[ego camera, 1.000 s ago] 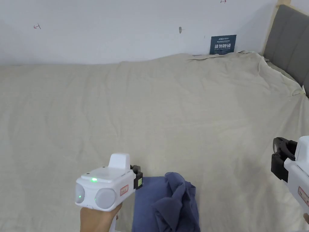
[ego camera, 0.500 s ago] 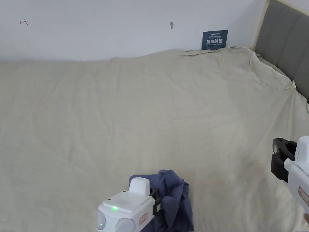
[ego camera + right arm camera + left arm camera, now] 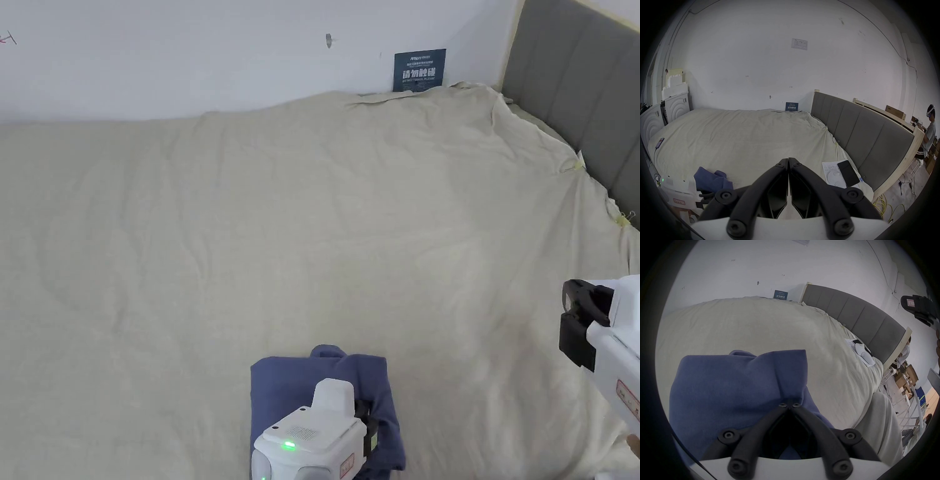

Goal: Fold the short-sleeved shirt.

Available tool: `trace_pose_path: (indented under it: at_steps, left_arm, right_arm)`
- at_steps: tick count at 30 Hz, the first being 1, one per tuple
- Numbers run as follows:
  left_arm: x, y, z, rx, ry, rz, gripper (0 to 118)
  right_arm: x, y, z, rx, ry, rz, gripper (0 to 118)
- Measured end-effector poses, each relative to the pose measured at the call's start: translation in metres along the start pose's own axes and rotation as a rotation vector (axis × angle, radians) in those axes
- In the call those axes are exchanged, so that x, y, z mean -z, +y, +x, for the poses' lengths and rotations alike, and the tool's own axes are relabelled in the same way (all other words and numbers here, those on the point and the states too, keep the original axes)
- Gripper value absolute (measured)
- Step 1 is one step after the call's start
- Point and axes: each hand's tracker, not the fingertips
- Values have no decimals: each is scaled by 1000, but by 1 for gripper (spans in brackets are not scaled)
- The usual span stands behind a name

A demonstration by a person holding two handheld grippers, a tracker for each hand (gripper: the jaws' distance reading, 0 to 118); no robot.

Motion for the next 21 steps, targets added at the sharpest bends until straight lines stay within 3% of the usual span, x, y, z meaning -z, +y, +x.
trace_pose_path:
  at_steps: [7,21]
  left_arm:
    - [-8,4,4,31,15,22,0]
    - [-109,92,-19,57,57,368,0]
  right_arm:
    - [2,2,-4,1,6,1,1]
    - [-3,27,-39,-25,65,90,1]
